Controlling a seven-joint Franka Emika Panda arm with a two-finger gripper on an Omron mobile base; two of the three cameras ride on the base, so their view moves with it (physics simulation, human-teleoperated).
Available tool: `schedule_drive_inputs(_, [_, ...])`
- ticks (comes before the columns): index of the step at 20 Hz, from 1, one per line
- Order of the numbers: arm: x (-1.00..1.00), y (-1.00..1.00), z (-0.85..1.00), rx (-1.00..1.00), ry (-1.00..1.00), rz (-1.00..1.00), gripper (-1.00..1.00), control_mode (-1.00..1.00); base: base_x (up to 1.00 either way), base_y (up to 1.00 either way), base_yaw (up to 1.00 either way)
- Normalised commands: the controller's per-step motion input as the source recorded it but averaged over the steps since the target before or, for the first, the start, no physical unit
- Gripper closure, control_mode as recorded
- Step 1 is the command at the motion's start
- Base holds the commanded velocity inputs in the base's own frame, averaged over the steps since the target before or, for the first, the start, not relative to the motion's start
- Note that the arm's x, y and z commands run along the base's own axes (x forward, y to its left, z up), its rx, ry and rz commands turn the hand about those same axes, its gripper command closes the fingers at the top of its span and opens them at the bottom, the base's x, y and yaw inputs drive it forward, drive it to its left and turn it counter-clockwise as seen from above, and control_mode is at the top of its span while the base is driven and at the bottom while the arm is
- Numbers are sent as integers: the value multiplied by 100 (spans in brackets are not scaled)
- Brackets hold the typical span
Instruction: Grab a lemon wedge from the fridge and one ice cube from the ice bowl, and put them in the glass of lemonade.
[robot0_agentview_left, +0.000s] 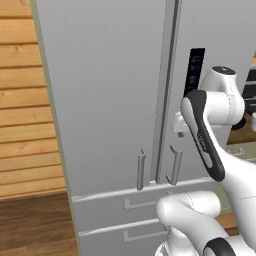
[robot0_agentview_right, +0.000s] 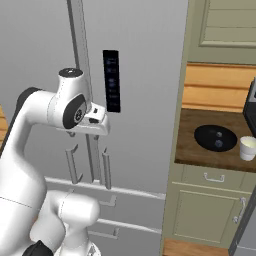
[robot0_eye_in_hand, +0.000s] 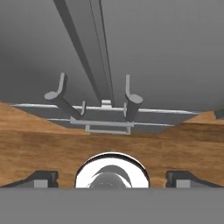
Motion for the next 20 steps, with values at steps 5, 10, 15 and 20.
schedule_drive_inputs(5, [-7,0,-4,0,1,0,-100,100,-4,0,0])
schedule_drive_inputs(10, [0,0,0,0,0,0,-100,100,-39,-21,0])
schedule_drive_inputs(15, [0,0,0,0,0,0,-100,100,-80,-10,0])
schedule_drive_inputs(20, [0,0,0,0,0,0,-100,100,-94,0,0])
